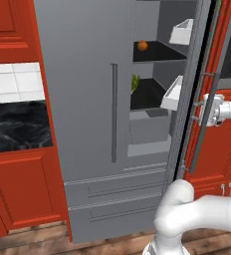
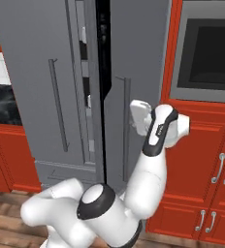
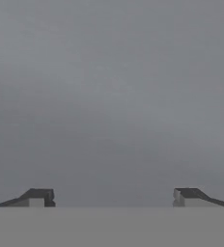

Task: Place the mango in the correct fridge rack based on whether it is a fruit or vegetable. Finally, close the fridge door.

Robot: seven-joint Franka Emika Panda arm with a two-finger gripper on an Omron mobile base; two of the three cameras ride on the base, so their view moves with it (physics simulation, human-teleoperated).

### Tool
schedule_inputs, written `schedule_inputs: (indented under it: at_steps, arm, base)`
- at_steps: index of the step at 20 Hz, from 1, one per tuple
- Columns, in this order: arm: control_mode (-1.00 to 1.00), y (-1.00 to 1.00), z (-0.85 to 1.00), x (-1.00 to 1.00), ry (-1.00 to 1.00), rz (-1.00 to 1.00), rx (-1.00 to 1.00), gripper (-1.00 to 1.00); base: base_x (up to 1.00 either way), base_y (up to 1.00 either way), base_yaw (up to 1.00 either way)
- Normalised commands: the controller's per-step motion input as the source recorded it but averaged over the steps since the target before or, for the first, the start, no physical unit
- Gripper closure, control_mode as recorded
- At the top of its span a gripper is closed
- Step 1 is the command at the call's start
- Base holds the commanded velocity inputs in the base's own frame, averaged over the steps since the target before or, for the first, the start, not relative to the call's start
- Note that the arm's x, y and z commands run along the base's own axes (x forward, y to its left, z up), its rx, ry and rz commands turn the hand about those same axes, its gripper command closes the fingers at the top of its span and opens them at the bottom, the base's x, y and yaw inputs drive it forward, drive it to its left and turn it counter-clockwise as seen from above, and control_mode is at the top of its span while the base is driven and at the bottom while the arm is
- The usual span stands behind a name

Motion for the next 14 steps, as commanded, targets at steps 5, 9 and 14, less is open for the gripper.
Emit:
schedule_inputs:
  at_steps: [5,9,14]
  arm:
    - [-1.0,1.0,0.09,0.22,-0.15,-0.27,-0.13,-1.0]
    - [-1.0,0.99,0.07,0.31,-0.06,-0.41,-0.11,-1.0]
    - [-1.0,0.82,0.04,0.37,0.0,-0.46,-0.05,-1.0]
  base:
    - [0.0,0.0,0.0]
    - [0.0,0.0,0.0]
    - [0.0,0.0,0.0]
